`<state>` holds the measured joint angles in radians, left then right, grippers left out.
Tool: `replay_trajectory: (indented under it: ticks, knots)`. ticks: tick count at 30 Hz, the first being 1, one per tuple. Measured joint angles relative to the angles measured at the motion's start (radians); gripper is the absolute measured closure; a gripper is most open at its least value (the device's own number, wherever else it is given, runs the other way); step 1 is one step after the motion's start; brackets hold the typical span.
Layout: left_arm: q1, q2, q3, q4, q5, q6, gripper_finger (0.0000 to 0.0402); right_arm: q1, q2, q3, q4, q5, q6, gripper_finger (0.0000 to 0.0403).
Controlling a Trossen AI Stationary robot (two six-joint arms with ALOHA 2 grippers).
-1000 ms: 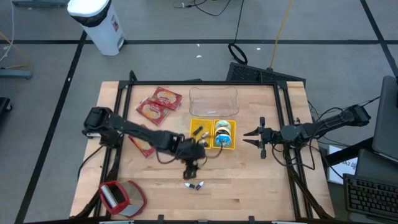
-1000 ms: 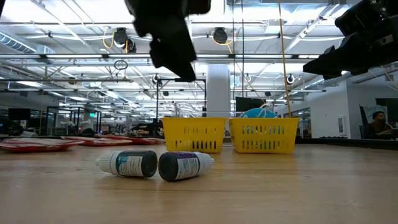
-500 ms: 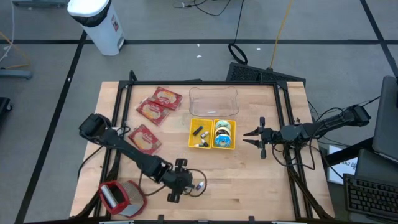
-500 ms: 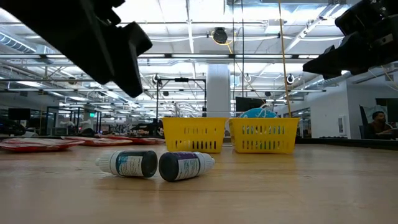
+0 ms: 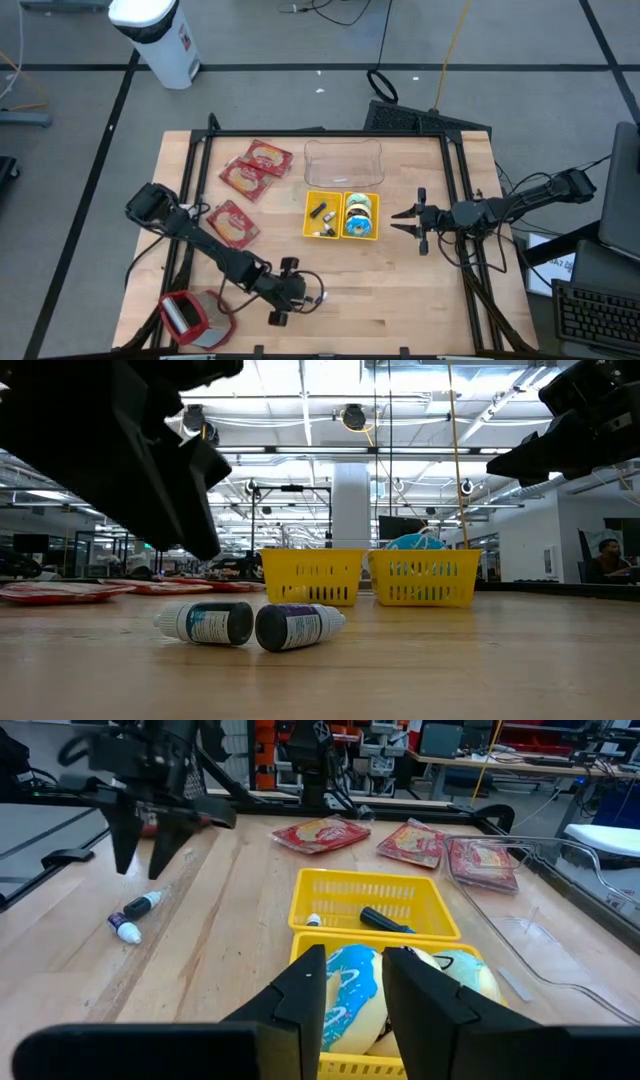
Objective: Pick & Place Food Item
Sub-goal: Put the black food coloring bottle into the left yellow bin
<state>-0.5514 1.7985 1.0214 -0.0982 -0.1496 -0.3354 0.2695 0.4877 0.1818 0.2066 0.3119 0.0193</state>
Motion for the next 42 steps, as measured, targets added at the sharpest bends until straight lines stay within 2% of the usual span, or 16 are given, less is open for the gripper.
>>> replay_trajectory:
  ticks: [4, 10, 16, 27, 42]
  knots:
    - [0.0, 0.01, -0.009, 0.011, -0.015, -0.037, 0.0238, 0.0, 0.0, 0.0, 0.0, 0.0, 0.0, 0.0312]
    - [0.002, 0.08, -0.009, 0.111, -0.012, -0.027, 0.0238, 0.0, 0.0, 0.0, -0.001, 0.0, 0.0, 0.0312]
    - [0.002, 0.127, -0.008, 0.105, -0.01, -0.01, 0.0238, 0.0, 0.0, 0.0, -0.001, 0.0, 0.0, 0.0312]
    - [0.003, 0.127, -0.006, 0.05, -0.061, 0.011, 0.0238, 0.0, 0.0, 0.0, -0.001, 0.0, 0.0, 0.0312]
    - [0.004, 0.129, -0.007, 0.047, -0.065, 0.008, 0.0242, 0.0, 0.0, 0.0, -0.001, 0.0, 0.007, 0.0312]
